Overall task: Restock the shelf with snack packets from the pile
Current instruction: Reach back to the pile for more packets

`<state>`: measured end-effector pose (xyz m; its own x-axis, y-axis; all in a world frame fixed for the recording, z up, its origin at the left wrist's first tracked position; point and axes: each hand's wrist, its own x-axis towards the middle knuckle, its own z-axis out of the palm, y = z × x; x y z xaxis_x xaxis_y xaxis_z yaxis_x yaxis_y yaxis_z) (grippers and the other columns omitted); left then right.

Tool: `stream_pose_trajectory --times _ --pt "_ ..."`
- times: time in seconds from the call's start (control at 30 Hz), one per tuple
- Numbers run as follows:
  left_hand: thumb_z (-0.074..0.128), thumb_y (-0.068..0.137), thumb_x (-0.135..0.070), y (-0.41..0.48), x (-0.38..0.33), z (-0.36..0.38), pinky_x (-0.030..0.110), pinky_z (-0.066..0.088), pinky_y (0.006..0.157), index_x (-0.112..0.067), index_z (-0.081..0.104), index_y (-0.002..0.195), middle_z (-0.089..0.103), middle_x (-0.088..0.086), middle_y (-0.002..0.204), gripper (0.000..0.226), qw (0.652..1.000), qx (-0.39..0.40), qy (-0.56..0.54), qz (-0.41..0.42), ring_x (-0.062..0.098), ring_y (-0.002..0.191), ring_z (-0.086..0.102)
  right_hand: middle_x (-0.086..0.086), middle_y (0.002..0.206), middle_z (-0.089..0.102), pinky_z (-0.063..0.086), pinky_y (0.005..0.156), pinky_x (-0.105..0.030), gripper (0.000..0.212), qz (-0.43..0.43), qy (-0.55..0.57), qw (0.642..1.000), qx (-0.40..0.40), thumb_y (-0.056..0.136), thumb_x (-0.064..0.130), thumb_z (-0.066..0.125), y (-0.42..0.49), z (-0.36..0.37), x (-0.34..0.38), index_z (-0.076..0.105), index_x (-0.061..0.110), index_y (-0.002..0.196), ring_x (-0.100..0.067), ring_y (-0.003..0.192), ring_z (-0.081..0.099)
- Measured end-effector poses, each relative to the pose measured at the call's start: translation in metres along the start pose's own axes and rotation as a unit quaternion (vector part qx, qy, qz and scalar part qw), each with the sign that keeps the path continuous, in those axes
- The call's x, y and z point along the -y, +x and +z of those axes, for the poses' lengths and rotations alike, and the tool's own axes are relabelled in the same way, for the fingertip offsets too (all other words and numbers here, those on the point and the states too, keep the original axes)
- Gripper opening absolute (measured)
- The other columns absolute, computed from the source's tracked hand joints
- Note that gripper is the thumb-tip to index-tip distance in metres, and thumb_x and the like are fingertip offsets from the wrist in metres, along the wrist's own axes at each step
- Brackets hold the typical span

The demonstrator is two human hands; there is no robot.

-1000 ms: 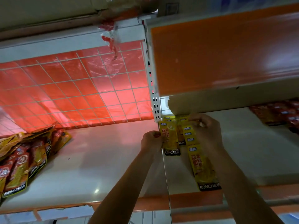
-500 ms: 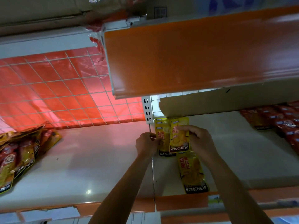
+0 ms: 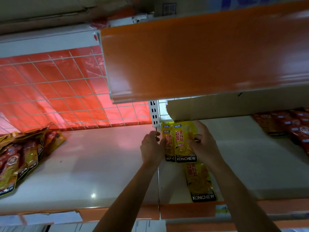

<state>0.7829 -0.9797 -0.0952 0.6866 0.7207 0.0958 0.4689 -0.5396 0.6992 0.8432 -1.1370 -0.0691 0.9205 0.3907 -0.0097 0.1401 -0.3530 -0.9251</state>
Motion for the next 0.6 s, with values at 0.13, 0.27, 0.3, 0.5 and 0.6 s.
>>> stream_pose_trajectory --times 0.13,0.27,0.3,0.5,0.6 --pt "0.054 0.096 -0.030 -0.004 -0.008 0.001 0.012 0.046 0.060 -0.020 0.062 0.116 0.070 -0.002 0.097 0.024 0.994 0.044 -0.100 0.028 0.007 0.074 0.064 -0.005 0.119 0.064 0.055 0.077 -0.034 0.057 0.002 0.002 1.000 -0.001 0.088 0.016 0.062 0.003 0.010 0.001 0.039 0.025 0.140 -0.013 0.089 0.065" --pt "0.047 0.096 -0.012 -0.007 -0.010 0.001 0.022 0.053 0.061 -0.013 0.066 0.110 0.070 0.002 0.085 0.025 0.956 0.094 -0.276 -0.040 0.005 0.063 0.066 -0.005 0.118 0.064 0.053 0.078 -0.033 0.051 -0.017 -0.031 0.999 0.004 0.089 0.018 0.060 0.005 0.015 0.006 0.044 0.023 0.137 -0.015 0.090 0.063" --pt "0.049 0.095 -0.012 -0.008 -0.010 0.000 0.028 0.055 0.065 -0.013 0.067 0.108 0.070 0.004 0.085 0.022 0.942 0.104 -0.315 -0.046 0.009 0.066 0.067 -0.004 0.116 0.064 0.051 0.073 -0.028 0.050 -0.024 -0.040 0.999 0.001 0.089 0.018 0.060 0.005 0.015 0.007 0.045 0.023 0.136 -0.013 0.087 0.062" --pt "0.067 0.087 -0.008 -0.008 0.001 -0.009 0.039 0.060 0.076 -0.009 0.067 0.106 0.074 0.009 0.085 0.019 0.916 0.125 -0.374 -0.069 0.019 0.075 0.071 0.002 0.104 0.069 0.041 0.073 -0.015 0.037 -0.067 -0.079 0.995 -0.010 0.087 0.021 0.064 0.007 0.012 0.013 0.061 0.020 0.124 -0.004 0.086 0.059" --pt "0.069 0.086 -0.010 -0.006 0.015 -0.015 0.034 0.060 0.071 -0.012 0.069 0.103 0.075 0.004 0.082 0.017 0.929 0.113 -0.342 -0.089 0.016 0.074 0.072 0.000 0.115 0.067 0.039 0.086 -0.017 0.031 -0.094 -0.118 0.987 -0.044 0.089 0.017 0.062 0.010 0.006 0.010 0.064 0.016 0.121 -0.009 0.101 0.060"
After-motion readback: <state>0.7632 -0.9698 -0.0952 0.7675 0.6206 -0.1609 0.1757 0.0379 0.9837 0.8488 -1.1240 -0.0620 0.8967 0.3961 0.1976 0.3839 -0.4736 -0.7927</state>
